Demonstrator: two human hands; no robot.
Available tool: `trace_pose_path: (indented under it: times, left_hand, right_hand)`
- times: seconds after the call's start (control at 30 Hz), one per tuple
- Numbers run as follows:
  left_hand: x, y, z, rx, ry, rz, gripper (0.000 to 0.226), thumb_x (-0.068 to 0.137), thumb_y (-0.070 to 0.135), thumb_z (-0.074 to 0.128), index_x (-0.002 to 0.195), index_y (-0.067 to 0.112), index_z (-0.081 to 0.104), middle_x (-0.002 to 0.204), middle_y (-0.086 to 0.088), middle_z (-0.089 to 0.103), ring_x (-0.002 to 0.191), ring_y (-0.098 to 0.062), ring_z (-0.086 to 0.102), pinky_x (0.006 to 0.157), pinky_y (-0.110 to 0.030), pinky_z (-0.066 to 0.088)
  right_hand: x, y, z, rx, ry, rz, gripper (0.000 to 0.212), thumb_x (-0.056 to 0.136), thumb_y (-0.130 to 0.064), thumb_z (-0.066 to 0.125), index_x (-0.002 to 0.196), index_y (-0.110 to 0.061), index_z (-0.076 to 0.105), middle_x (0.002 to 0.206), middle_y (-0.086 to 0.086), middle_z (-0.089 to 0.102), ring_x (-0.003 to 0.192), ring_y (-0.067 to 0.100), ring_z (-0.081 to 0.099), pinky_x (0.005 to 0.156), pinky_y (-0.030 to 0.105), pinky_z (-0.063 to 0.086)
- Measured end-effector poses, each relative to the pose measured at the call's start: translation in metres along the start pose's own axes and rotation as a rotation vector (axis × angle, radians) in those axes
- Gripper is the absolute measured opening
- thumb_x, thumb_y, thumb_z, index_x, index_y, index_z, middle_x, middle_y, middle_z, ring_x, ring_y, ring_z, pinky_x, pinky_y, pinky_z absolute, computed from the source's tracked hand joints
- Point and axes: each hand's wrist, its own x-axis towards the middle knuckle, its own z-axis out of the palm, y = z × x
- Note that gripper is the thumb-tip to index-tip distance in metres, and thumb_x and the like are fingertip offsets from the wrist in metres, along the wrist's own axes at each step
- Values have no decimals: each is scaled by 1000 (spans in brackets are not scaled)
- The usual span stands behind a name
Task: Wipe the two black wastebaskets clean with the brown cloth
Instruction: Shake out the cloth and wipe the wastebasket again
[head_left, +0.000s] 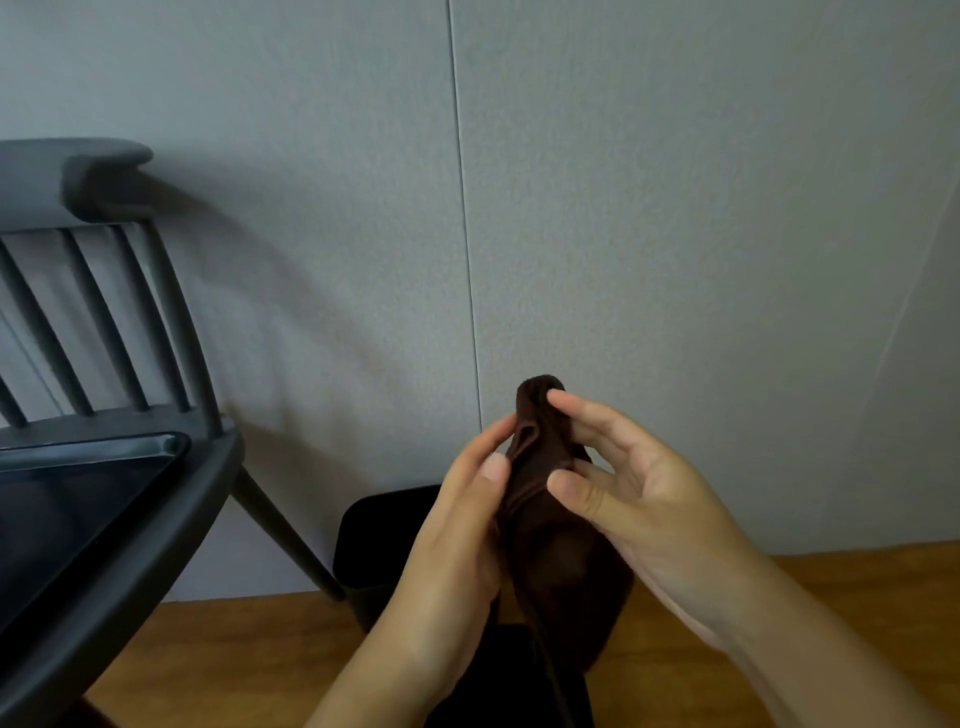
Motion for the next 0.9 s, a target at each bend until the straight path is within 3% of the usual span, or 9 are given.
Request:
trace_pose_path:
  times: [0.1,0.2,0.3,0.37,0.5,0.6,0.73,0.8,0.9]
  left_hand:
    - [-1,-2,3,5,48,-35,54,81,29,71,132,21,54,126,-6,65,117,-22,62,101,-42,48]
    - [1,-1,8,-79,175,-76,30,96,15,50,123,13,61,115,-11,70,108,-25,67,101,-46,46]
    - [2,4,10,-192,214,-128,34,101,15,36,124,8,61,114,-16,70,107,-31,67,98,-48,47]
    - [2,5,10,-227,222,-144,35,102,17,34,123,8,61,115,-17,69,107,-33,66,96,-50,48]
    - [4,4,16,-198,228,-146,35,102,20,35,123,9,62,115,-16,69,109,-31,65,97,-50,47]
    - [4,5,21,-175,243,-139,35,103,21,35,124,11,61,115,-15,70,109,-30,66,101,-52,45]
    - [5,12,21,-147,281,-127,34,103,20,34,123,11,61,111,-15,71,105,-30,68,97,-50,48]
    - [9,22,14,-118,331,-106,32,102,19,36,120,10,61,108,-15,72,102,-29,69,96,-49,49]
    - [16,39,-2,19,366,-105,29,102,17,39,115,8,63,104,-15,73,98,-29,70,92,-45,52]
  right_hand:
    - [-5,-3,-7,-24,-30,1,60,69,-15,75,126,-22,57,121,-3,67,111,18,66,91,34,55]
    - [-9,-5,-13,-95,19,9,35,77,-12,72,110,-20,65,113,-7,70,104,11,68,81,21,55]
    - [-9,-2,-15,-388,138,-15,21,86,-8,69,92,-28,71,99,-18,72,93,-1,67,70,8,49]
    - [-9,1,-9,-681,213,-121,22,88,-9,65,87,-30,72,94,-15,69,95,-4,62,75,9,47]
    - [-8,3,11,-927,309,-237,12,86,-35,60,96,-28,64,103,-17,54,95,-9,50,79,2,38]
    - [-5,6,16,-1046,373,-193,36,78,-48,69,102,-28,54,106,-15,45,82,-4,45,70,6,41]
    - [-6,-8,3,-949,316,-139,12,87,-27,68,89,-26,57,98,-12,57,77,-5,51,65,4,41]
    - [-10,-20,-15,-834,308,-73,8,89,-20,65,86,-25,60,86,-5,65,70,5,59,55,12,43]
    - [-13,-30,-44,-814,352,-47,12,89,-12,60,82,-22,60,79,-2,67,73,16,63,62,28,46]
